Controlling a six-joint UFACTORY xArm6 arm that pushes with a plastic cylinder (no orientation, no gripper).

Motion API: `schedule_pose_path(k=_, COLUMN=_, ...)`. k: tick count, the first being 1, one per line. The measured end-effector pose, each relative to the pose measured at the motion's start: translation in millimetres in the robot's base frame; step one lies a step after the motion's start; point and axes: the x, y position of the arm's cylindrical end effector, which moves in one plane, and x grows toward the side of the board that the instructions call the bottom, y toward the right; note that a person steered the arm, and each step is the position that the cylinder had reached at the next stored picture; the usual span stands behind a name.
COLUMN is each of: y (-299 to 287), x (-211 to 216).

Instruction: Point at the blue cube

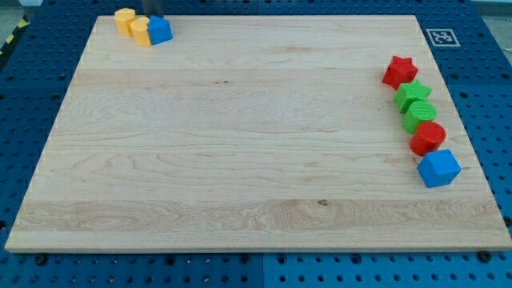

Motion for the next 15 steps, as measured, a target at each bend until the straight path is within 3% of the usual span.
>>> schedule_pose_path(k=1, y=45, x=0)
schedule_pose_path(k=4, y=392, x=8)
schedule_pose_path(k=5, y=456, x=79)
schedule_pose_path(k=8, y=500, x=327)
schedule_pose_path(k=9, y=500, x=375)
schedule_pose_path(k=10, y=500, x=379)
schedule_pose_path(k=12, y=500, x=337)
schedule_pose_path(k=15, y=468, x=338)
